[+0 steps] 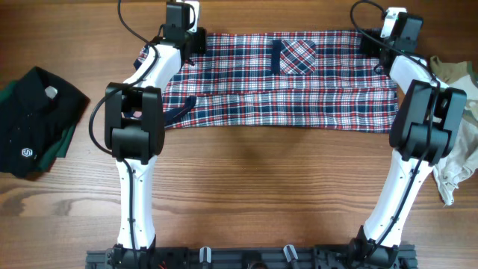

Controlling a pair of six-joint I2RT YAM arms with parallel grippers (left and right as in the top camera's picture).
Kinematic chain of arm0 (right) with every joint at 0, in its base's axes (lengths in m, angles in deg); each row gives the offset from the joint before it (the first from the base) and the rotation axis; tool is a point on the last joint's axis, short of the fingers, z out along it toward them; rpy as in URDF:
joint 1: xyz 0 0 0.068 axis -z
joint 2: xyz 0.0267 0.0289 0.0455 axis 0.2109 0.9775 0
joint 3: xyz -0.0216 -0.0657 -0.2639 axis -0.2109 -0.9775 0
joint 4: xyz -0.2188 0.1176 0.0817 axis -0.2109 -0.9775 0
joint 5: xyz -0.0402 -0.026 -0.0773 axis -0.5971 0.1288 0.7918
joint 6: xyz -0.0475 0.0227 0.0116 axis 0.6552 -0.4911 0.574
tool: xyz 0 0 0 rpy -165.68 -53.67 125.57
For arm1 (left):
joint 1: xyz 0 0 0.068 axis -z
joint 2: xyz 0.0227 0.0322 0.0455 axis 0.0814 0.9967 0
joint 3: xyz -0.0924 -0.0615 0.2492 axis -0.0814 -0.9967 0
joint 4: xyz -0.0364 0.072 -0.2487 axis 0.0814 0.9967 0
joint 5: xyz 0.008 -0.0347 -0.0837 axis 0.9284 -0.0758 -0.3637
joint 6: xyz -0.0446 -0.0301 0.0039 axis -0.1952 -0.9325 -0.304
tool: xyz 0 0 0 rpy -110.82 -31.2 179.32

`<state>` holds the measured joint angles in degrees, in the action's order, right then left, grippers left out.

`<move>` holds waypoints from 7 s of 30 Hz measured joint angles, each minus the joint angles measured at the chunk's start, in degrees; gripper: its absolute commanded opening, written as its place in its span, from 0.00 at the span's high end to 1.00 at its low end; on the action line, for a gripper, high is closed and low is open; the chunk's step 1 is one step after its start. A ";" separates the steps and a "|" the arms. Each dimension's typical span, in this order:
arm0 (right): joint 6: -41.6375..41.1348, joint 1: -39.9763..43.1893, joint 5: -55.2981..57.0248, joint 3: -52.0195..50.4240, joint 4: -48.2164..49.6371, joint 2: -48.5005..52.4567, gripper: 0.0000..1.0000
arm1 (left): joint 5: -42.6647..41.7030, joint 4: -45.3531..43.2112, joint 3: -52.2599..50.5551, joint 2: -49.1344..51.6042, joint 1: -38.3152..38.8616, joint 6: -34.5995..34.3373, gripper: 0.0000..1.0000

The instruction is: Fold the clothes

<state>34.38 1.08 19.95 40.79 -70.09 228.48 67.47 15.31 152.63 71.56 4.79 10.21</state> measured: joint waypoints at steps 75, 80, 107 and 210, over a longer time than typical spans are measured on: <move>3.50 -1.60 -7.93 0.20 -32.41 -16.04 0.96 | -6.86 21.14 0.00 -13.33 -1.01 12.35 0.88; 3.67 -1.60 -8.72 0.22 -44.13 -18.73 0.96 | -6.67 28.00 0.02 -13.64 -1.05 11.87 0.93; 2.75 -1.60 -13.70 0.20 -48.96 -22.62 0.96 | -11.56 2.19 0.00 0.63 -1.60 16.04 0.71; -8.00 -5.20 -7.61 -32.17 -28.79 -28.74 0.95 | 6.25 39.01 -13.22 -18.99 1.07 8.94 0.40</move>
<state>26.38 -4.12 12.35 8.62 -98.88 199.74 73.72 54.32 139.40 52.56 5.86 19.15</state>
